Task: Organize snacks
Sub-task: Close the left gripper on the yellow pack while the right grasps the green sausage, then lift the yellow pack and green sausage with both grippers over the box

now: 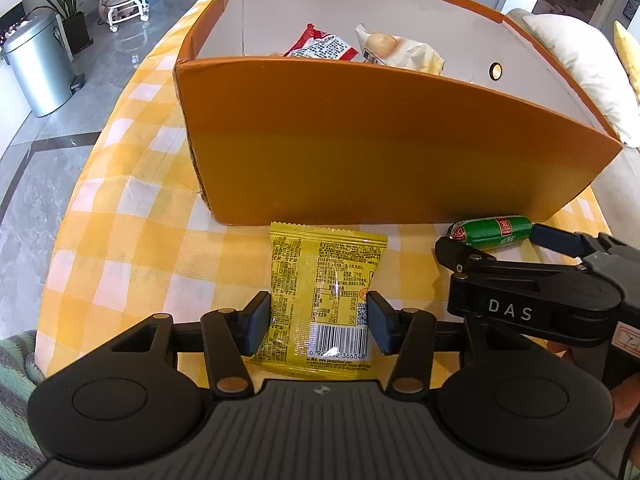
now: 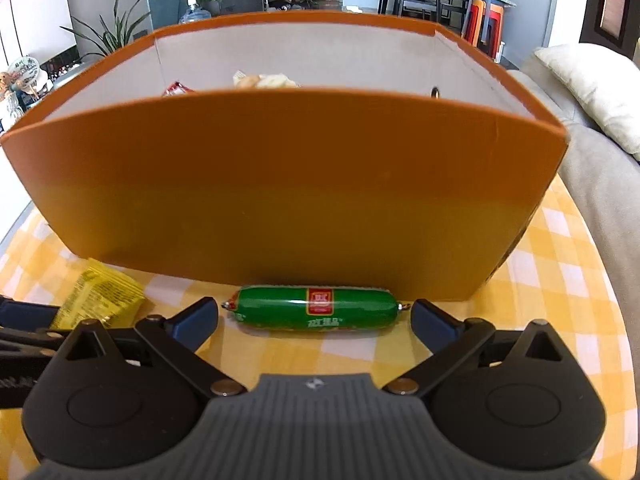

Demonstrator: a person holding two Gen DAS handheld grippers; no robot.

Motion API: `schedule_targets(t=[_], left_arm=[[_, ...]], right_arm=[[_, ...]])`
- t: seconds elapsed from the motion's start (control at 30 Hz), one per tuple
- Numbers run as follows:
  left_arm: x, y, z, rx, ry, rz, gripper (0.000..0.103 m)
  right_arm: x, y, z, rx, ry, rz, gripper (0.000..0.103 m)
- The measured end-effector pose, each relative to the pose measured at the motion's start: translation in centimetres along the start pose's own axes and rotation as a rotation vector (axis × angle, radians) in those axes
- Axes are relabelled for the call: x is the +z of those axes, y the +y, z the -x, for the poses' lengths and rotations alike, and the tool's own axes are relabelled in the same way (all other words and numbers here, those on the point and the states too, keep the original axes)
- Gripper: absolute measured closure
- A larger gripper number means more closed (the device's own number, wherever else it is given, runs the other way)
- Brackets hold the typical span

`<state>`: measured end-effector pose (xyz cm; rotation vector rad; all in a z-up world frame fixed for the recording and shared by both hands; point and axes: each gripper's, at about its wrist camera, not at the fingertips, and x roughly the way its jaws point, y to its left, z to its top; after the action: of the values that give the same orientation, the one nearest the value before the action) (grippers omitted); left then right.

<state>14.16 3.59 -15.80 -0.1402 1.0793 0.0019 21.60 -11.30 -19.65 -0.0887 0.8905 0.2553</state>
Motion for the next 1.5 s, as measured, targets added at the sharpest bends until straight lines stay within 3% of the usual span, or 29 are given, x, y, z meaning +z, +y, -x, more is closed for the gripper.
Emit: schedule_targets(t=[0.53,0.87,1.13,1.23,1.3,1.4,1.5], left_arm=[[-0.1,-0.3,-0.2,0.004,-0.003,-0.009,0.043],[-0.1,-0.3,-0.2,0.007,-0.004,-0.017,0.043],[-0.3,-1.2,-0.5,0.026,-0.010,-0.077,0.028],[-0.5,-1.8,-0.8,0.044,-0.016,-0.118,0.026],[-0.5,-2.0,-0.9,0.049,-0.020,-0.139,0.030],[-0.5,-2.0,-0.8,0.047,-0.034,-0.141,0.044],[-0.6,-1.9,-0.9,0.045,-0.038,-0.150,0.045]], right_arm=[[0.2,1.5,-0.7,-0.066,0.033,-0.046,0.004],[-0.3,1.6,-0.1,-0.055,0.037,-0.039,0.006],[-0.5,0.5,0.9,-0.040,0.039,-0.028,0.007],[-0.5,0.1,1.5,-0.048,0.037,-0.028,0.007],[-0.7,-0.3,1.9,-0.038,0.034,-0.037,0.007],[-0.7,-0.4,2.6,-0.035,0.016,-0.024,0.007],[-0.4,-0.2,3.6,-0.036,-0.004,-0.007,0.007]])
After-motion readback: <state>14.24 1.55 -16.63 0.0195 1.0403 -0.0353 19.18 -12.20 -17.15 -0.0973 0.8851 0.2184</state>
